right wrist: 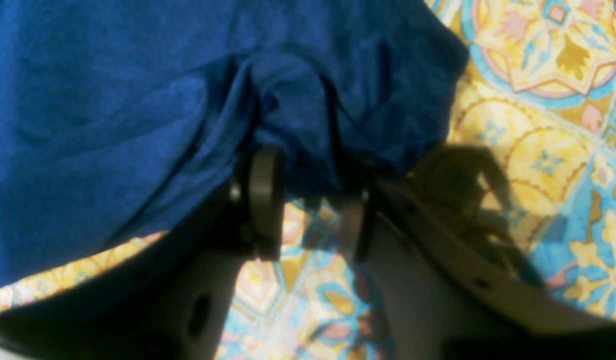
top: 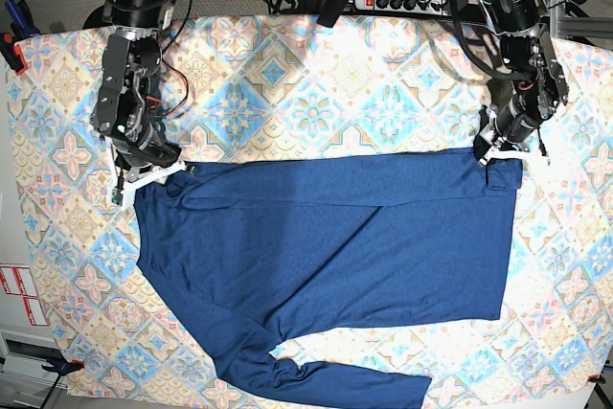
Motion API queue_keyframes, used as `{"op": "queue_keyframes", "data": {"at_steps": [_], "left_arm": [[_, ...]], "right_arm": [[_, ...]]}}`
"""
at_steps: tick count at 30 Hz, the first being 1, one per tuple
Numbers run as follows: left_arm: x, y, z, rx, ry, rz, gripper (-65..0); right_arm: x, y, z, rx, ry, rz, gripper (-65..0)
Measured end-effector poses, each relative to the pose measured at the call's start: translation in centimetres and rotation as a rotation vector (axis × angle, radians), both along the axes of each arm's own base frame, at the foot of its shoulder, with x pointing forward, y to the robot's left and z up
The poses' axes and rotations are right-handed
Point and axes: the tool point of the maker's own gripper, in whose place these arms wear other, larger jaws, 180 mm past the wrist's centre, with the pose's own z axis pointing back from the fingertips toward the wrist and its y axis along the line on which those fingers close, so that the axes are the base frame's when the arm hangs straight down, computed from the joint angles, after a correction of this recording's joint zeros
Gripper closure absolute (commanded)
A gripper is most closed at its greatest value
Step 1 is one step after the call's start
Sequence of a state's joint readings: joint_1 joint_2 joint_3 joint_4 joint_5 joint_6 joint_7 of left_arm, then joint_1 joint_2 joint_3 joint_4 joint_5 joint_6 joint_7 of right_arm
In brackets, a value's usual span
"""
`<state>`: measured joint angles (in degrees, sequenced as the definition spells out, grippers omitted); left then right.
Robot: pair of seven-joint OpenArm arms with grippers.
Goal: Fold the T-shirt properly
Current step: 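Hold the shoulder corners with both grippers, adjusting grip, then drag the shirt by its shoulders away from the hem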
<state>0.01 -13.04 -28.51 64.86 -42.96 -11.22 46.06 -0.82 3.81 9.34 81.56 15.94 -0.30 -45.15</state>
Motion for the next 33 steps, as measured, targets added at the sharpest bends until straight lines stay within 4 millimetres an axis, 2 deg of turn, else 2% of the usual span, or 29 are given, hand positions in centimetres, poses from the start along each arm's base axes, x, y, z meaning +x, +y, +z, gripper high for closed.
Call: {"op": "queue_keyframes", "data": {"at_steps": [2, 4, 7, 11, 19, 27, 29, 33], "left_arm": [[0.0, 0.0, 0.0, 0.0, 0.0, 0.0, 0.0], [0.0, 0.0, 0.0, 0.0, 0.0, 0.0, 0.0], [0.0, 0.0, 0.0, 0.0, 0.0, 0.0, 0.0], [0.0, 0.0, 0.0, 0.0, 0.0, 0.001, 0.0], [0.0, 0.0, 0.0, 0.0, 0.0, 0.0, 0.0], [0.0, 0.0, 0.0, 0.0, -0.001, -0.001, 0.0], [0.0, 0.0, 0.0, 0.0, -0.002, -0.002, 0.0], [0.0, 0.0, 0.0, 0.001, -0.001, -0.002, 0.0]], "right_arm": [[-0.5, -0.2, -0.3, 0.016, 0.029, -0.011, -26.3], [-0.8, -1.1, -0.4, 0.04, 0.028, -0.061, -28.8], [-1.4, -3.2, -0.7, 0.044, 0.039, -0.134, -29.4], [-1.5, -4.1, -2.3, 0.089, 0.095, -0.195, -29.6], [1.0, -2.0, -2.7, 0.333, 0.029, -0.271, -29.7], [3.0, -1.1, -3.4, 0.391, 0.039, -0.283, -29.0], [3.3, -1.1, -3.3, 0.397, 0.038, -0.285, -26.0], [2.9, -1.1, -3.6, 0.403, 0.046, -0.294, -9.3]]}}
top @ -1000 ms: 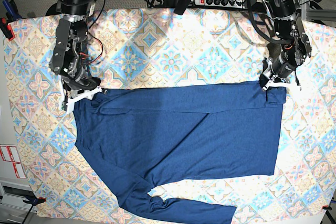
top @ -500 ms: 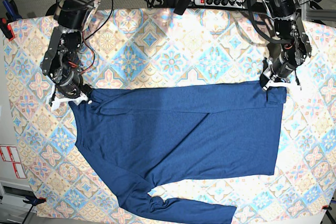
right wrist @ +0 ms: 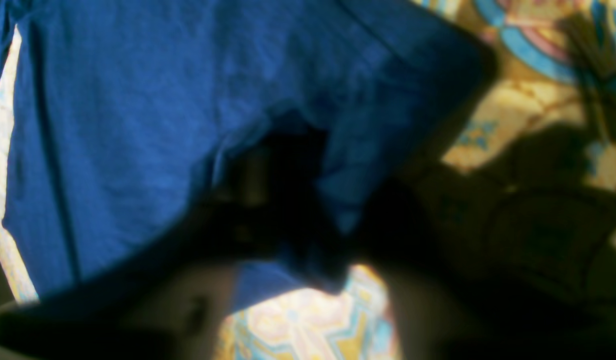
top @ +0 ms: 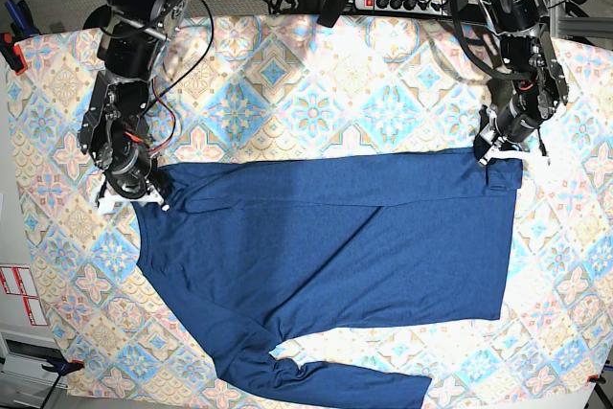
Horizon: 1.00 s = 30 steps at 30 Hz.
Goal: Fold the T-shirt properly
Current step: 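Drag the shirt by its shoulders away from the hem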
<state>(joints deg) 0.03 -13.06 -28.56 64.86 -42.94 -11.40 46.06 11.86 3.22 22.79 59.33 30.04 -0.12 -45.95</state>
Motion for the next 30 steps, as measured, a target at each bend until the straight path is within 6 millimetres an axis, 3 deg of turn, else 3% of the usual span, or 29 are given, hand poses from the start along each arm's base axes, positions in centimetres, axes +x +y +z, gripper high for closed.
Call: {"op": "queue_keyframes", "data": {"at_steps": [4, 11, 18, 30], "left_arm": [[-0.5, 0.7, 0.0, 0.017, 0.01, -0.005, 0.0], [-3.0, 1.5, 0.8, 0.087, 0.019, -0.042, 0.0], [-5.0, 0.9, 1.8, 0.11, 0.039, -0.105, 0.0], [-12.0, 0.3, 2.4, 0.179, 0.116, -0.184, 0.0]], "right_arm": [[-1.5, -0.8, 0.2, 0.009, 0.002, -0.029, -3.8], [-4.8, -3.7, 1.1, -0.07, 0.001, -0.069, -3.6], [-7.4, -3.9, 2.2, -0.113, 0.011, -0.028, -3.5], [-13.9, -5.9, 3.1, -0.211, 0.061, -0.026, -3.6]]}}
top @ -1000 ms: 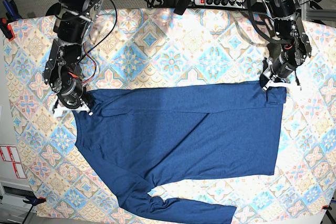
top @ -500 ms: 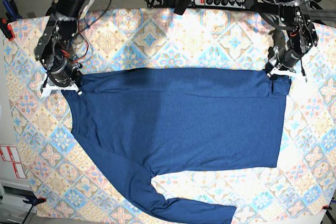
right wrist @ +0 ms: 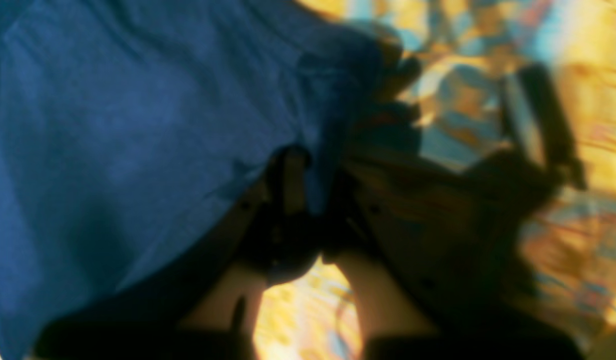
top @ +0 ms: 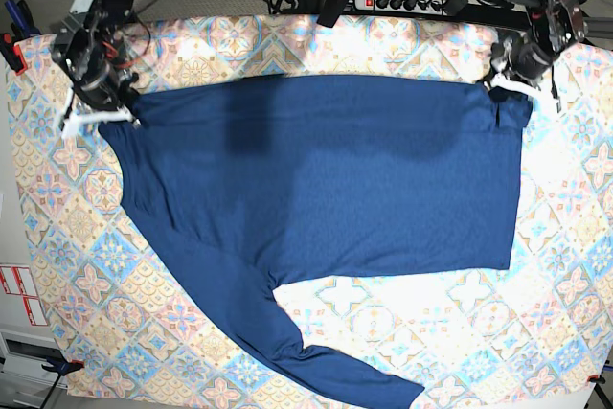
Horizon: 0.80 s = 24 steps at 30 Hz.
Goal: Fold the T-shirt properly
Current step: 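Drag the shirt by its shoulders away from the hem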
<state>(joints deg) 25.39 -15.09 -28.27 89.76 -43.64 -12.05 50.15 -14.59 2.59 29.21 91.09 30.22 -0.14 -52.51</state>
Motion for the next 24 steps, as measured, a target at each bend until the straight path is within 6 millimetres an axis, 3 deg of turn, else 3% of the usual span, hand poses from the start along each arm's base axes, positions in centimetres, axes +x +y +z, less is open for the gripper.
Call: {"op": "queue_keyframes", "data": {"at_steps": [5, 10, 18, 24], "left_arm": [[-2.3, 0.0, -0.6, 0.005, 0.048, -0.005, 0.0], [-2.0, 0.1, -0.6, 0.01, 0.045, -0.003, 0.0], [-2.3, 0.0, -0.7, 0.008, 0.054, 0.002, -16.9], [-3.0, 0.1, -0.9, 0.008, 0.065, 0.008, -23.9]], "right_arm": [[-2.1, 0.0, -0.7, -0.005, 0.045, 0.001, -3.7], [-2.0, 0.0, -0.7, -0.007, 0.041, 0.003, -4.1], [-2.9, -0.6, -0.8, -0.004, 0.076, -0.013, -20.7], [-4.3, -2.0, -0.8, -0.003, 0.101, -0.068, -23.4]]}}
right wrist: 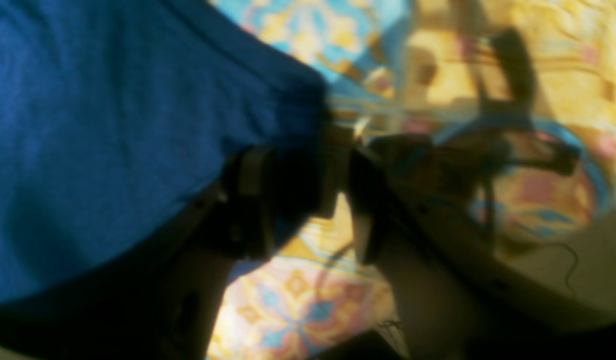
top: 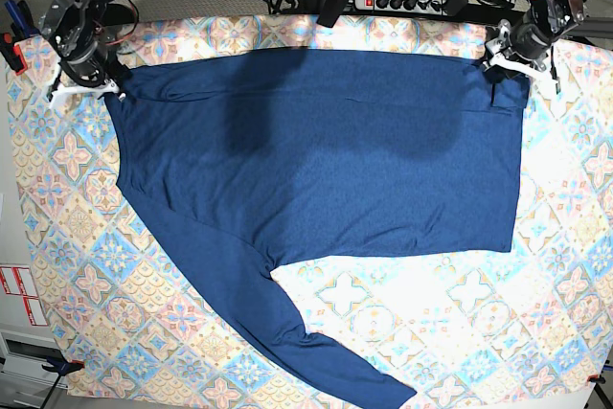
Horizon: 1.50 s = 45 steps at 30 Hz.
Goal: Fold the T-shirt properly
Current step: 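Drag the shirt by its shoulders away from the hem, then release the shoulders and raise both grippers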
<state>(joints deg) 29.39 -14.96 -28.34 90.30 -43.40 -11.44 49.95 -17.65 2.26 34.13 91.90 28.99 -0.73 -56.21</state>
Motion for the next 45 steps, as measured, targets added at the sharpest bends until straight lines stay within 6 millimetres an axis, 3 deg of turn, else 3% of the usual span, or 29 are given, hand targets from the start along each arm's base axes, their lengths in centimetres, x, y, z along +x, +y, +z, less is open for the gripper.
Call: {"op": "queue_keyframes", "data": {"at_steps": [3, 11, 16, 18, 24, 30, 37, 42, 45], "left_arm": [[-0.5, 0.0, -0.1, -0.007, 0.011, 0.006, -27.3], [-0.5, 3.0, 1.8, -0.032, -0.066, 0.135, -29.8], [-1.2, 5.0, 2.7, -0.025, -0.062, 0.186, -29.8], [-1.3, 5.5, 2.9, -0.017, -0.067, 0.199, -29.8], [-1.4, 6.4, 3.3, -0.006, -0.076, 0.22, -29.8], [0.8, 10.0, 6.1, 0.053, -0.181, 0.296, -29.8], [4.5, 11.5, 8.8, 0.087, -0.269, 0.274, -29.8], [6.2, 11.5, 9.3, 0.107, -0.291, 0.267, -29.8], [7.2, 12.0, 9.8, 0.145, -0.297, 0.263, -29.8]], "right_arm": [[0.1, 0.0, 0.1, 0.0, -0.004, -0.001, -23.5], [0.4, -0.2, 0.3, -0.003, -0.013, -0.008, -23.6], [4.9, -0.7, 4.0, -0.046, -0.151, 0.004, -23.3], [5.7, -0.8, 5.0, -0.057, -0.187, 0.015, -23.3], [4.3, -0.9, 4.1, -0.061, -0.136, 0.005, -23.2], [5.6, -0.9, 4.9, -0.066, -0.172, 0.009, -23.2], [6.2, -0.8, 5.7, -0.072, -0.188, 0.019, -23.2], [8.6, 0.7, 6.7, -0.07, -0.238, 0.073, -23.2], [8.8, 1.7, 6.6, -0.057, -0.238, 0.1, -23.2]]}}
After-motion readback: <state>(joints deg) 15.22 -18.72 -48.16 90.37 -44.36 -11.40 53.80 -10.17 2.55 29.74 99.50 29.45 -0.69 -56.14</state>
